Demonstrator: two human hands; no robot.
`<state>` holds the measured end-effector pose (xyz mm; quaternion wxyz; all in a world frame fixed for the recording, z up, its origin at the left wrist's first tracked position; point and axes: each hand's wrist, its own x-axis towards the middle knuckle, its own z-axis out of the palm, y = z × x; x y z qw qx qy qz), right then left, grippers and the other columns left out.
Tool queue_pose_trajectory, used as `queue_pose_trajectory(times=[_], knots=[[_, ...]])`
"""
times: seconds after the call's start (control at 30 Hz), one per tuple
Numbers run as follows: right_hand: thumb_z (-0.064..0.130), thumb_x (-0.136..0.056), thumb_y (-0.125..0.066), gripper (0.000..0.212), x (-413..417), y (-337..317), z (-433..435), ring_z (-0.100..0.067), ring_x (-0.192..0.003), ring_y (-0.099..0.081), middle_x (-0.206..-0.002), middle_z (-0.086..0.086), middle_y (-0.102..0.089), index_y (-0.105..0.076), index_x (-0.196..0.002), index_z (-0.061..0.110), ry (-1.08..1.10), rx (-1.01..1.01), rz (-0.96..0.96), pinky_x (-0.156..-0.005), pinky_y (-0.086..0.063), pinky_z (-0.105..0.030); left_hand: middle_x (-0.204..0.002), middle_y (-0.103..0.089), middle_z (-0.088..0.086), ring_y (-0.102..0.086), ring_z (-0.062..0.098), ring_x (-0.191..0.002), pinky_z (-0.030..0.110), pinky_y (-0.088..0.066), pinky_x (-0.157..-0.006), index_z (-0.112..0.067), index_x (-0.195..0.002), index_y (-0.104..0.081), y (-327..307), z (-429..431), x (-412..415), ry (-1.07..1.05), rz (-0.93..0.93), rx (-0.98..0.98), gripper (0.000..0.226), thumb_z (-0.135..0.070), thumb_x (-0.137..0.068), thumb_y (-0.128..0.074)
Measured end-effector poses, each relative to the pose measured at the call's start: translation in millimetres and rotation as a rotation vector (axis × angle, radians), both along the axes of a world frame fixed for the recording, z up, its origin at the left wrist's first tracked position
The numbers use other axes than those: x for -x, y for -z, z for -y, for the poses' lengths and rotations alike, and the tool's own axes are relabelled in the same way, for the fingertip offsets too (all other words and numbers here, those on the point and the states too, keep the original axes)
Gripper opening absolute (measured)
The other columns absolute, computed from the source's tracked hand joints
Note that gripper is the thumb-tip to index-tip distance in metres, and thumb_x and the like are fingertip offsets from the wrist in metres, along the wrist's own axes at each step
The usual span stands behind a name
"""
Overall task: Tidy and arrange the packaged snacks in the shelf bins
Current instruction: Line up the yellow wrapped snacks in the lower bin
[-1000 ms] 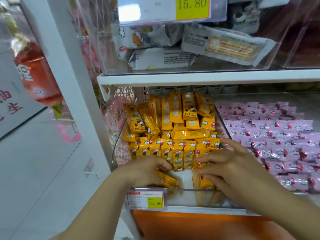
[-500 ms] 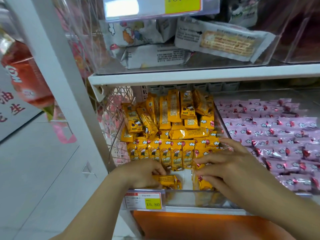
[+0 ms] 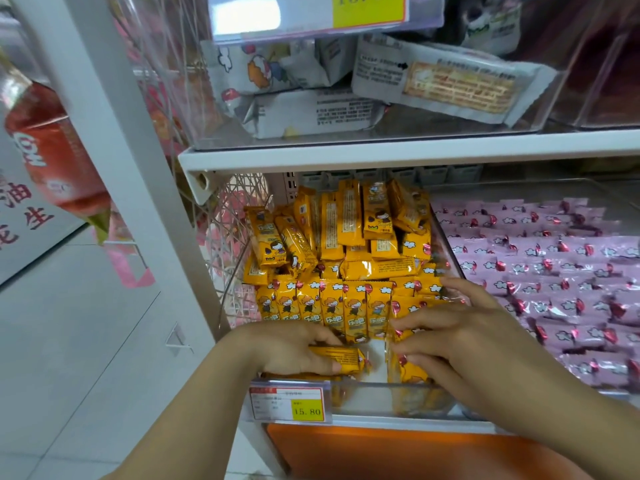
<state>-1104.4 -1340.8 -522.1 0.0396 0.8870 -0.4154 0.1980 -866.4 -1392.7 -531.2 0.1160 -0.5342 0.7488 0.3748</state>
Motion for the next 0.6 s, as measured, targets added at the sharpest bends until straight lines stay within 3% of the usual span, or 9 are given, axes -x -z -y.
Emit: queue_pose_trajectory(times=[0.2,0.37,0.47,0.6], knots=[[0.041,-0.080,-0.044,0.030,-1,-5,-2,0.000,-0.077,-0.068,-0.094,0.021,-0.070,-0.074,-0.076,0.041,0.026,-0.069,-0.022,-0.101,-0.029,-0.038,-0.115,-0.062,-0.023,-0.059,0.003,-0.105,0.032,-0.046,-0.099,-0.048,-0.127,-0.052,-3,-5,-4,0.008,-0.133,0.034,0.044,-0.044,-0.085,-0.066],[0.042,-0.081,-0.044,0.030,-2,-8,-5,0.002,-0.079,-0.067,-0.095,0.023,-0.070,-0.074,-0.080,0.043,0.033,-0.131,-0.014,-0.102,-0.029,-0.037,-0.117,-0.064,-0.017,-0.061,0.004,-0.107,0.032,-0.046,-0.100,-0.041,-0.124,-0.057,-7,-10,-5,-0.083,-0.381,0.007,0.046,-0.028,-0.083,-0.073],[0.041,-0.080,-0.044,0.030,-3,-10,-5,0.000,-0.079,-0.067,-0.093,0.021,-0.070,-0.074,-0.082,0.041,0.039,-0.136,-0.051,-0.101,-0.029,-0.037,-0.114,-0.067,-0.009,-0.064,0.010,-0.103,0.031,-0.050,-0.095,-0.034,-0.124,-0.059,-11,-13,-8,-0.188,-0.574,0.032,0.048,-0.028,-0.080,-0.076],[0.046,-0.073,-0.058,0.025,-4,-15,-7,0.002,-0.087,-0.065,-0.099,0.020,-0.069,-0.073,-0.092,0.039,0.069,-0.143,-0.059,-0.106,-0.035,-0.032,-0.113,-0.069,-0.007,-0.065,0.012,-0.104,0.026,-0.052,-0.090,-0.031,-0.121,-0.060,-18,-22,-9,-0.287,-0.783,0.036,0.038,-0.020,-0.085,-0.066]])
